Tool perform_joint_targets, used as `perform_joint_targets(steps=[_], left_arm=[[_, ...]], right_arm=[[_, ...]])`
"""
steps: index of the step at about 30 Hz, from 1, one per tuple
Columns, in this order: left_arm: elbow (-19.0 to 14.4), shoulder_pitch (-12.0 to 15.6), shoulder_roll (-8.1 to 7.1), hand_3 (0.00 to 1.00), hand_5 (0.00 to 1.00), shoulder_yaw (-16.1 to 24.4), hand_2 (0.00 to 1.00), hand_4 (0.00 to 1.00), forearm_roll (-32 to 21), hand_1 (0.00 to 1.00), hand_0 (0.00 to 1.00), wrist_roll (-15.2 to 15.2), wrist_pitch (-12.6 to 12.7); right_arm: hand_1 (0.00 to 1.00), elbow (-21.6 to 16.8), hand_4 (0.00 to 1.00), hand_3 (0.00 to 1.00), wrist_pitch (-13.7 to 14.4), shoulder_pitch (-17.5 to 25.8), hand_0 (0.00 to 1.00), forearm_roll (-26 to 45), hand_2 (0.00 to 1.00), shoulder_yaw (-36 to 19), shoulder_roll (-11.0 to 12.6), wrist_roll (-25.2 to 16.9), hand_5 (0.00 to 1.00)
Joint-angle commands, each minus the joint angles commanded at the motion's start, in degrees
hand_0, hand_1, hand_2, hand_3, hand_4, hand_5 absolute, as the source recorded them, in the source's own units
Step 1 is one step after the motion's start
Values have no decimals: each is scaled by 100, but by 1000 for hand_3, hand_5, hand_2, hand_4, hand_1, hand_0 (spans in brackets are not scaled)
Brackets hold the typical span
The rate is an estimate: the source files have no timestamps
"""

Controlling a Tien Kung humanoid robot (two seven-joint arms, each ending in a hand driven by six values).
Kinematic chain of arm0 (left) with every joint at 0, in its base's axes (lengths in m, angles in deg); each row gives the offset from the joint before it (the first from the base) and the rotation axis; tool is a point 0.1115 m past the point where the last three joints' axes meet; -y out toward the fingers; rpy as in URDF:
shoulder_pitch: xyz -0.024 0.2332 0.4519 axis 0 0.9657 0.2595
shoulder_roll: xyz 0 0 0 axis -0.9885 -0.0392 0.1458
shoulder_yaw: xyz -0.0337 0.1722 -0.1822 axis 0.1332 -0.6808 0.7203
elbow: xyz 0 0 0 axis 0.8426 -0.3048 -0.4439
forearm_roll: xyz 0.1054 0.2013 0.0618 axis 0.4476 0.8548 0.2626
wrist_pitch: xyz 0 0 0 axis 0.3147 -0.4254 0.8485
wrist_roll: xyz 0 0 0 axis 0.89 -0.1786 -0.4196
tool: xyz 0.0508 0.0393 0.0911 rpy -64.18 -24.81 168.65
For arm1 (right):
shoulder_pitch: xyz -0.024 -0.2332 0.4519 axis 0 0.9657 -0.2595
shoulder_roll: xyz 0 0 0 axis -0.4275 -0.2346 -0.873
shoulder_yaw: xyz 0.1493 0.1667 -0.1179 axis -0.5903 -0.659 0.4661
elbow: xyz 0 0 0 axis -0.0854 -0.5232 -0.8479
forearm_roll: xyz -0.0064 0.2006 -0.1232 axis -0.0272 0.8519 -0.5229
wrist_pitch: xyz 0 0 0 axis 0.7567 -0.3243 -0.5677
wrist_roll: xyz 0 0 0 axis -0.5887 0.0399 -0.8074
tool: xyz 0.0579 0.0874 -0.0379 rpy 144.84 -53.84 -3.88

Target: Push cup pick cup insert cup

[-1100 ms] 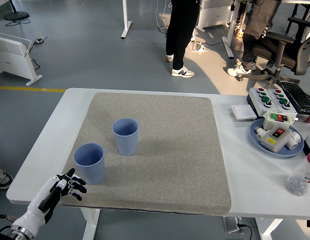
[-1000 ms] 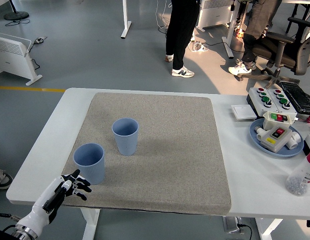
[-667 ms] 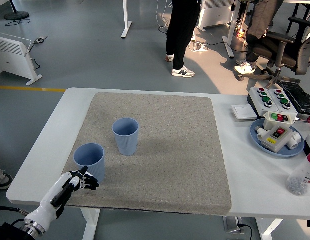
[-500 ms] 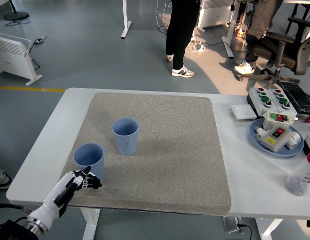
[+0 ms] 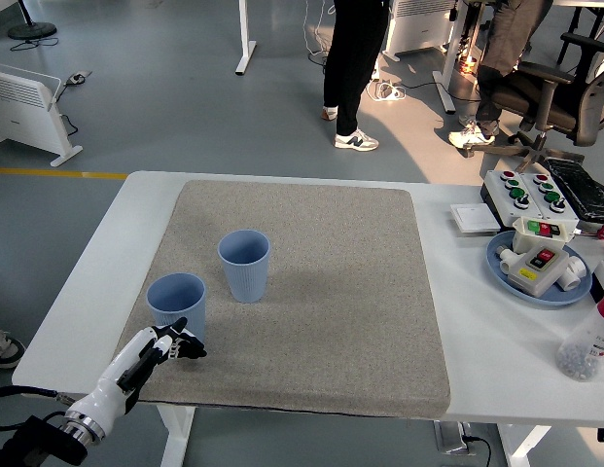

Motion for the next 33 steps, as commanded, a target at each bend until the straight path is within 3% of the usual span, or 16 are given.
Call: perform_joint_targets(steps=[8,33], left_arm=[[279,-183,-12,446,998,-54,496,631,22,581,631,50,13],[1337,-1043,193,450,998,-449,499,634,-85,589,659,352,265]], right_arm=[[508,0,126,566,-2,4,529,9,567,9,-5,2,842],[509,0,126,566,-24,37,529,-14,567,61,-19,46,839]])
